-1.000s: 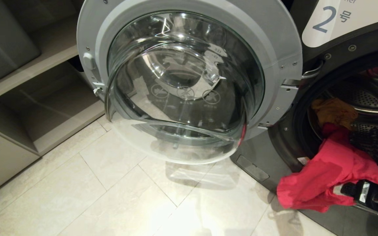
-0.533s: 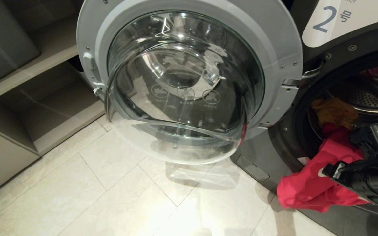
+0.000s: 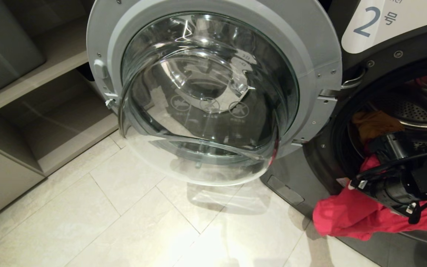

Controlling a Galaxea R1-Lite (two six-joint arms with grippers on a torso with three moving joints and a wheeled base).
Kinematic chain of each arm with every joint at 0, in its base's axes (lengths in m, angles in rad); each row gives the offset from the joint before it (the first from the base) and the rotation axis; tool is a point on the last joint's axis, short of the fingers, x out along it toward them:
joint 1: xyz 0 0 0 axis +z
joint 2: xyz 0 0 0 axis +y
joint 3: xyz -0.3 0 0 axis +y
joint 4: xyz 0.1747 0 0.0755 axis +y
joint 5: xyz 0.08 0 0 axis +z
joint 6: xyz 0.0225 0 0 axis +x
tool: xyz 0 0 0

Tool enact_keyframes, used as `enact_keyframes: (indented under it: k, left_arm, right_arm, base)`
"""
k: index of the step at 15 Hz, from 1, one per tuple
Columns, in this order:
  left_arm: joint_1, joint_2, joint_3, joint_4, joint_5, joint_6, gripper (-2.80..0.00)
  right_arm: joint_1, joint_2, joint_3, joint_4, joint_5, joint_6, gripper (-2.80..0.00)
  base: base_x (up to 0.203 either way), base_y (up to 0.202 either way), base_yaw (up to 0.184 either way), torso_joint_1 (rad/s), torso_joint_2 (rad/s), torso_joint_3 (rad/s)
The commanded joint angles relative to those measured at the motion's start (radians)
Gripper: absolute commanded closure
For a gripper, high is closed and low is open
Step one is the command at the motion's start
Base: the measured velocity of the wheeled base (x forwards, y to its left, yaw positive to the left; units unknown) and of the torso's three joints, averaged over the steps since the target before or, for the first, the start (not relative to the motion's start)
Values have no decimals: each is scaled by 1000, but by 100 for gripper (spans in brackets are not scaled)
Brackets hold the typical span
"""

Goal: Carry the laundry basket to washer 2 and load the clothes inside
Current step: Place the clothes into the washing machine

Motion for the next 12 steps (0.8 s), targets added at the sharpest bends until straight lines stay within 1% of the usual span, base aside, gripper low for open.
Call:
enact_keyframes:
  k: [1, 2, 4, 10, 12]
  left_arm:
    - [0, 0, 40, -1, 0, 0, 0]
    - [1, 0, 40, -1, 0, 0, 0]
    - [1, 1, 40, -1, 0, 0, 0]
    - [0, 0, 40, -1, 0, 0, 0]
    - [0, 2, 40, -1, 0, 0, 0]
  right_arm:
    - [11, 70, -35, 0, -22, 32, -280]
    - [18, 84, -45, 0, -50, 42, -280]
    - [26, 101, -56, -1, -72, 46, -280]
    - [25, 139, -87, -1, -75, 49, -280]
    - [25, 156, -110, 0, -74, 70, -280]
  base:
    - [0, 0, 0, 0, 0, 0]
    - [0, 0, 0, 0, 0, 0]
    - [0, 0, 0, 0, 0, 0]
    - [0, 0, 0, 0, 0, 0]
    - [0, 0, 0, 0, 0, 0]
